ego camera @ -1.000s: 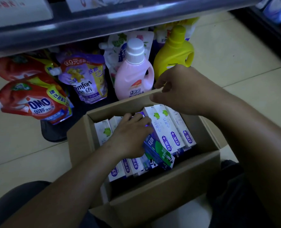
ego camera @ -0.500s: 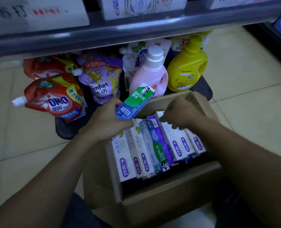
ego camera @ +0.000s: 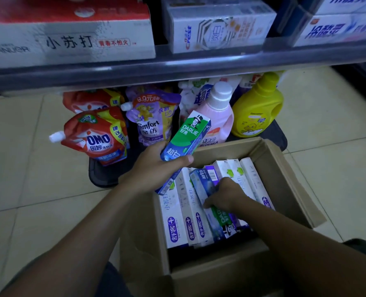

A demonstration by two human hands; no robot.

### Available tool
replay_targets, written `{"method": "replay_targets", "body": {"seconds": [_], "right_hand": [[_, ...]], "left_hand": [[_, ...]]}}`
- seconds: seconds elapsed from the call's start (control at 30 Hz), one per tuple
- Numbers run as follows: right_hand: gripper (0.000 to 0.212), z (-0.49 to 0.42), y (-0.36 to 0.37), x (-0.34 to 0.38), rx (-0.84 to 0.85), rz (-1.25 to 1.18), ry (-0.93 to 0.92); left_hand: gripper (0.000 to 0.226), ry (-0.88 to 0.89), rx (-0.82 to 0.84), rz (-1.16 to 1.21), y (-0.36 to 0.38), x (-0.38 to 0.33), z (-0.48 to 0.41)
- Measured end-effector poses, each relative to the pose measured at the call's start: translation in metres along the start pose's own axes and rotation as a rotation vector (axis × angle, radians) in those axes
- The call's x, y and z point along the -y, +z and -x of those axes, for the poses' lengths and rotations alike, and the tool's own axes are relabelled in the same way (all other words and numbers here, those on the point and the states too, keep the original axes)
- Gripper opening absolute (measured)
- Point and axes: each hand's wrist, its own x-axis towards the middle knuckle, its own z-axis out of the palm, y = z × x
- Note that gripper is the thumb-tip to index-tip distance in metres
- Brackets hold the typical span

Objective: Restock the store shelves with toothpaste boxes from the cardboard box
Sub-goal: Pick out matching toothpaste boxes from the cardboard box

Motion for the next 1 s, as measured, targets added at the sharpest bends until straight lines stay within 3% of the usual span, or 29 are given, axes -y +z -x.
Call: {"method": "replay_targets", "body": {"seconds": [0.23,0.43,0.53,0.7,0.9,1.0], "right_hand": [[0.033,0.072,-0.088,0.053,-0.165,0.140,-0.396],[0.043,0.156,-0.157,0.097,-0.373,0.581,-0.816],[0.043,0.186,-0.176,0.127,-0.492,0.766,-1.011],[0.052,0.216,-0.197,0.175,-0.619,0.974,-1.218],[0.056,0.236,-0.201,0.218,-0.747,0.905,-1.548],[0.060,0.241,-0.195,0.219,-0.818,0.427,-1.573]], "left_hand": [[0.046,0.117,-0.040,0.011,-0.016,-0.050,0.045],[0.041,0.297,-0.193,0.000,-0.048,-0.113,0.080],[0.034,0.308,-0.163,0.151,-0.062,-0.137,0.088],[0.045,0.287,-0.145,0.239,-0.090,-0.155,0.098],[0.055,0.340,-0.111,0.474,-0.113,-0.169,0.108],[0.058,0.398,-0.178,0.656,-0.119,-0.177,0.114]]}}
